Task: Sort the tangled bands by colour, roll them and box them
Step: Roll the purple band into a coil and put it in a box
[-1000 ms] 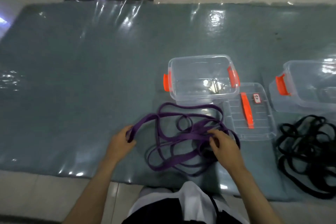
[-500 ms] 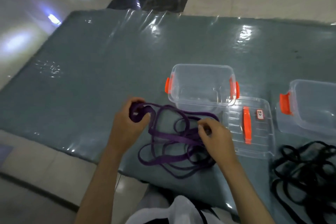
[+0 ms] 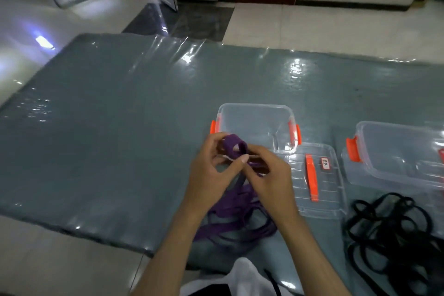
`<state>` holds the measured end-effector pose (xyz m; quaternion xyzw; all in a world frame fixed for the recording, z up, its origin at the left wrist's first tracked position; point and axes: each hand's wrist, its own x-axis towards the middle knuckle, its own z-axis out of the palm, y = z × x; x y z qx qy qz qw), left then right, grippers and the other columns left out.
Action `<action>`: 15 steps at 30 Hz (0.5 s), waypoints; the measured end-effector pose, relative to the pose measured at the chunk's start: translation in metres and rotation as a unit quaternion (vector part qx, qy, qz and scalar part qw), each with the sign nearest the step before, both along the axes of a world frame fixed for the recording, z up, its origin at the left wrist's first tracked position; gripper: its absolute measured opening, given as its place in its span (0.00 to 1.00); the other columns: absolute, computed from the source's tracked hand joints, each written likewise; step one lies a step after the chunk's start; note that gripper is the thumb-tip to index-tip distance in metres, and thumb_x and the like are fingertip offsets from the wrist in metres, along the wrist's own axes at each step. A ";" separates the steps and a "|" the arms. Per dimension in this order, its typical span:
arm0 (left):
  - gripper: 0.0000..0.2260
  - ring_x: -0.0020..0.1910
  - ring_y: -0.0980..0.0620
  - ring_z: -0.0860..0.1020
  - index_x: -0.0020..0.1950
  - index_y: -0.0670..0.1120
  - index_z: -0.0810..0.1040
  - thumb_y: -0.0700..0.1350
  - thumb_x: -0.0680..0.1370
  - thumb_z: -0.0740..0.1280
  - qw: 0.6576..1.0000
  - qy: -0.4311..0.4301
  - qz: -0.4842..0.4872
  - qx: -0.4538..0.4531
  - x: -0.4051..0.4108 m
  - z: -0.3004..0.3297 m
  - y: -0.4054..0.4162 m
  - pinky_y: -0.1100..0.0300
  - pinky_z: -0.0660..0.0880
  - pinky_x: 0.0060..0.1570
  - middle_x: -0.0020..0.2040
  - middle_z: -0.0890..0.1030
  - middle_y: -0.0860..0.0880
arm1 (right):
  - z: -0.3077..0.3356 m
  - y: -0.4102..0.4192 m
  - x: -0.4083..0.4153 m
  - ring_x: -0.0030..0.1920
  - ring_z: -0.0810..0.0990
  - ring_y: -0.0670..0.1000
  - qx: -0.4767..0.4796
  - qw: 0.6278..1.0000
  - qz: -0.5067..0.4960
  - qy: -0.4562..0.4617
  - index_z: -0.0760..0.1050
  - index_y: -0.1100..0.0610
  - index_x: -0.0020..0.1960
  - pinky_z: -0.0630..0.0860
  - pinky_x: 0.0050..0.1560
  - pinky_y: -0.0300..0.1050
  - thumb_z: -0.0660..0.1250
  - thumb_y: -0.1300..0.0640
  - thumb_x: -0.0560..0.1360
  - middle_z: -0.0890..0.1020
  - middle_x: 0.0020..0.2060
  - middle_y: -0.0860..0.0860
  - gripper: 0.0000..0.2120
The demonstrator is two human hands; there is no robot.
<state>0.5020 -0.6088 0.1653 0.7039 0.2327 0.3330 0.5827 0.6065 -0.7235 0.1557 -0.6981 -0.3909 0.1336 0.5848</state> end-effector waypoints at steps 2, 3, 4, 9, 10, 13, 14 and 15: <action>0.09 0.52 0.49 0.85 0.54 0.57 0.81 0.53 0.77 0.76 1.000 -0.010 0.021 -0.020 0.006 -0.013 -0.002 0.58 0.80 0.53 0.52 0.83 0.53 | -0.002 -0.001 -0.003 0.55 0.86 0.44 -0.007 1.000 0.002 -0.018 0.82 0.49 0.65 0.84 0.57 0.48 0.75 0.62 0.78 0.87 0.55 0.41 0.18; 0.07 0.51 0.51 0.85 0.54 0.57 0.82 0.53 0.78 0.75 0.999 -0.010 0.025 -0.029 0.008 -0.019 -0.002 0.59 0.79 0.52 0.51 0.83 0.54 | -0.004 -0.001 -0.006 0.56 0.86 0.45 -0.015 0.999 0.015 -0.028 0.81 0.52 0.67 0.83 0.59 0.49 0.75 0.62 0.78 0.87 0.56 0.43 0.18; 0.06 0.51 0.53 0.85 0.54 0.58 0.82 0.54 0.78 0.75 0.999 -0.012 0.024 -0.043 0.008 -0.024 -0.001 0.60 0.79 0.52 0.51 0.84 0.55 | -0.007 -0.002 -0.009 0.58 0.85 0.46 -0.023 0.999 0.030 -0.039 0.81 0.54 0.69 0.82 0.61 0.51 0.75 0.61 0.79 0.86 0.57 0.45 0.19; 0.14 0.58 0.50 0.84 0.65 0.56 0.83 0.52 0.79 0.73 0.998 0.011 -0.064 0.025 -0.001 -0.039 0.017 0.52 0.81 0.61 0.57 0.81 0.58 | -0.020 -0.012 -0.017 0.64 0.79 0.50 -0.065 0.997 0.032 -0.030 0.81 0.58 0.66 0.77 0.66 0.49 0.65 0.54 0.83 0.79 0.61 0.49 0.16; 0.16 0.58 0.49 0.83 0.67 0.52 0.82 0.52 0.80 0.72 0.994 0.021 -0.090 0.065 -0.005 -0.040 0.020 0.49 0.81 0.62 0.57 0.79 0.59 | -0.020 -0.014 -0.019 0.63 0.80 0.51 -0.066 0.997 0.033 -0.011 0.82 0.57 0.65 0.77 0.65 0.47 0.63 0.52 0.84 0.80 0.60 0.48 0.15; 0.18 0.58 0.49 0.81 0.71 0.46 0.79 0.51 0.83 0.70 0.981 0.043 -0.140 0.128 -0.013 -0.041 0.027 0.47 0.80 0.63 0.58 0.76 0.56 | -0.016 -0.016 -0.024 0.62 0.82 0.52 -0.081 0.996 0.033 0.015 0.83 0.52 0.62 0.77 0.63 0.46 0.58 0.50 0.87 0.84 0.57 0.45 0.16; 0.18 0.59 0.49 0.81 0.73 0.47 0.78 0.49 0.83 0.70 0.977 0.050 -0.152 0.140 -0.015 -0.040 0.029 0.49 0.79 0.64 0.58 0.75 0.56 | -0.014 -0.015 -0.025 0.60 0.83 0.50 -0.092 0.995 0.026 0.021 0.84 0.52 0.60 0.78 0.62 0.47 0.57 0.48 0.88 0.85 0.56 0.44 0.17; 0.19 0.59 0.50 0.80 0.74 0.47 0.76 0.47 0.84 0.69 0.972 0.060 -0.162 0.158 -0.018 -0.039 0.031 0.51 0.79 0.65 0.59 0.75 0.56 | -0.012 -0.014 -0.027 0.57 0.84 0.49 -0.105 0.994 0.010 0.030 0.85 0.51 0.58 0.79 0.60 0.49 0.57 0.44 0.87 0.86 0.53 0.44 0.20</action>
